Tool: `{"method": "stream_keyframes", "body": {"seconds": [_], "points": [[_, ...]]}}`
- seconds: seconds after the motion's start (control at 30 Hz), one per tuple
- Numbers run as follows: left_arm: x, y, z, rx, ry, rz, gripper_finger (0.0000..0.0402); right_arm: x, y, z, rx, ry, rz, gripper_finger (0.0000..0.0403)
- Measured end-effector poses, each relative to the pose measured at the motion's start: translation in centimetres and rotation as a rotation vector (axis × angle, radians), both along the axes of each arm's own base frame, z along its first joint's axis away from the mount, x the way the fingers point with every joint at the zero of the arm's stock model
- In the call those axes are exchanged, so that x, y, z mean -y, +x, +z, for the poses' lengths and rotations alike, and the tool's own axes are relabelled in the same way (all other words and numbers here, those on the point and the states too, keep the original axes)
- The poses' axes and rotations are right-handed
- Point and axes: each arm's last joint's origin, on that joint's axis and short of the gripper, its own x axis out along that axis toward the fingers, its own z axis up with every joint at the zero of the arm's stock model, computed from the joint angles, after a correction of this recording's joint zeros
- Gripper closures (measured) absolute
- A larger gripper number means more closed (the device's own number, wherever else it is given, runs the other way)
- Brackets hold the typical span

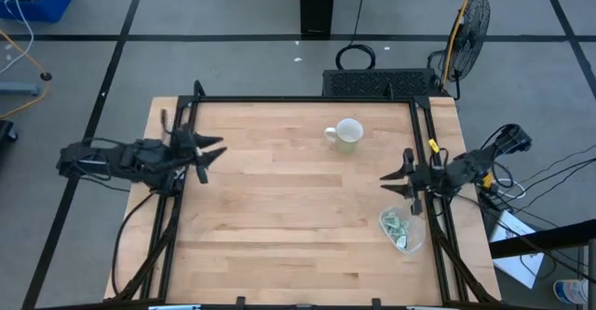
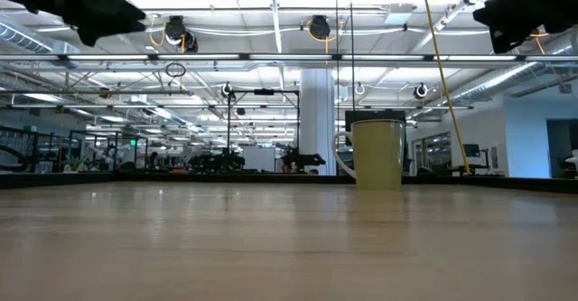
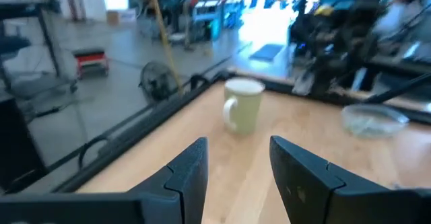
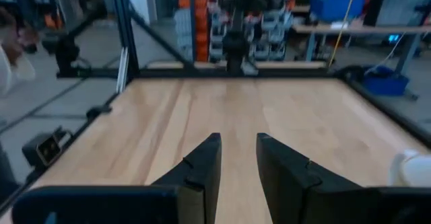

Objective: Pick and place Stevia / Truvia into bins
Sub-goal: Return to Home Position

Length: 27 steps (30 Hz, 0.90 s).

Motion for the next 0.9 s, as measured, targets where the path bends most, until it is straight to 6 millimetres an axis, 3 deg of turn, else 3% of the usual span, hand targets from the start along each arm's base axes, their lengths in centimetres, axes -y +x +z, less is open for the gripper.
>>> {"method": "stream_keyframes", "body": {"seconds": [0.2, 0.37, 0.53, 0.8, 0.9], "points": [[-0.2, -3.2, 1.7, 0.136, 0.032, -0.112, 0.0238, 0.6, -1.0, -1.3, 0.053, 0.002, 0.003, 0.0312], [-0.3, -4.8, 0.8, 0.168, 0.005, -0.117, 0.0238, 0.5, -1.1, -2.5, 0.101, 0.024, 0.053, 0.0312], [-0.2, -3.2, -1.4, 0.172, -0.01, -0.119, 0.0238, 0.5, -0.9, -3.0, 0.096, 0.019, 0.04, 0.0312], [0.3, -0.3, -6.8, 0.214, -0.019, -0.199, 0.0238, 0.3, -0.9, -2.9, 0.099, 0.046, 0.111, 0.0312], [0.4, 0.0, -7.5, 0.231, 0.003, -0.223, 0.0238, 0.3, -0.9, -2.9, 0.094, 0.062, 0.113, 0.0312]]}}
